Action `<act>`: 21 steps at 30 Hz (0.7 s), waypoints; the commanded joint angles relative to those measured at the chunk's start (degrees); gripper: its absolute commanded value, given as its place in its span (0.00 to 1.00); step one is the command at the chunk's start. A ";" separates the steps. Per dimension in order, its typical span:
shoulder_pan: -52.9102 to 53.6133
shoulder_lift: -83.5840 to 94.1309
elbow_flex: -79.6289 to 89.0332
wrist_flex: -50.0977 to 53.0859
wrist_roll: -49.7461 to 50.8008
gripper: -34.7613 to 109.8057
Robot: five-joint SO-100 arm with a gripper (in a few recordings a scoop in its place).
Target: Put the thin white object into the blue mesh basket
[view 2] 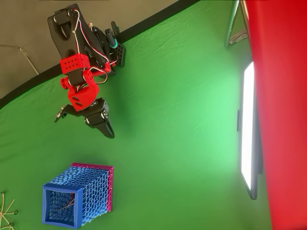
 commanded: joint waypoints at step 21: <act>-9.05 37.18 22.68 19.42 1.85 0.24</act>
